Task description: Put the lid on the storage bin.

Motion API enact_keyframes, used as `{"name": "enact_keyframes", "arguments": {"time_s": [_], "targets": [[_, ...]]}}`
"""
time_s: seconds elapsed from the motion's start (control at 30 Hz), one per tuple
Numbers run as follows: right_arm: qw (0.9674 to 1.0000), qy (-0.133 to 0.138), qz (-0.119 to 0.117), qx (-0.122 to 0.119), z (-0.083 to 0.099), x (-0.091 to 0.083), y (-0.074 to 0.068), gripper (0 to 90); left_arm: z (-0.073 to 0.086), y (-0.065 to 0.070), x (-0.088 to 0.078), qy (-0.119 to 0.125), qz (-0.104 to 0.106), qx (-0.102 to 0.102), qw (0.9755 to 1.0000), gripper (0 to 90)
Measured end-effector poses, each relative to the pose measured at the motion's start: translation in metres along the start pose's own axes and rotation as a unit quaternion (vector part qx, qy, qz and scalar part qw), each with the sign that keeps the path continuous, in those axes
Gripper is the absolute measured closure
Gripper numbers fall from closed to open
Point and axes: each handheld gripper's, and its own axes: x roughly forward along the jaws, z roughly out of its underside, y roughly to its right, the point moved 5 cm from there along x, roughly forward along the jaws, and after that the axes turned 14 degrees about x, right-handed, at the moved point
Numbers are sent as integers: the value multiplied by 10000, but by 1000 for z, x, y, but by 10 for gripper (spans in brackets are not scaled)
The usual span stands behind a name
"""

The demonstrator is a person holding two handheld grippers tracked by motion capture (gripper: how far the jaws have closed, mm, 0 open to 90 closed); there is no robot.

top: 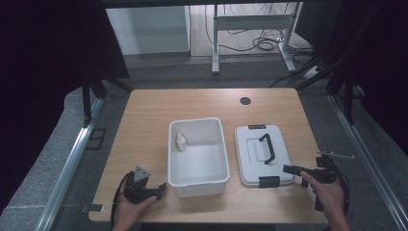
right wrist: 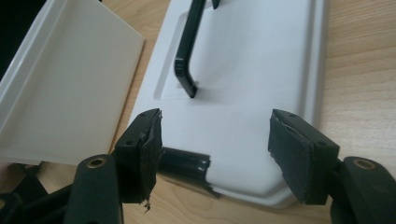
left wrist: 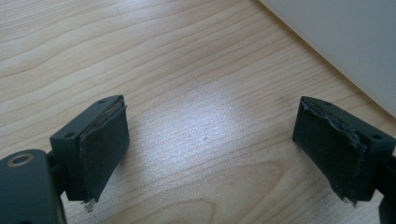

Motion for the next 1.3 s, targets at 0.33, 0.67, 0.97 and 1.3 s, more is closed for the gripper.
{"name": "enact_keyframes", "arguments": {"time_s": [0.33, 0.67, 0.97, 1.3], "targets": [[10000, -37, 37, -28, 4, -4, -9, 352, 3, -4, -3, 25, 59, 70, 10000, 130], [9997, -154, 178, -31, 5, 2, -10, 353, 2, -4, -1, 18, 24, 41, 10000, 131], [9999, -7, 127, -10, 2, -6, -10, 353, 2, -4, -1, 15, 18, 35, 10000, 131], [9998, -143, 64, -134, 0, -3, -23, 353, 2, -4, -2, 14, 5, 27, 10000, 131]]}}
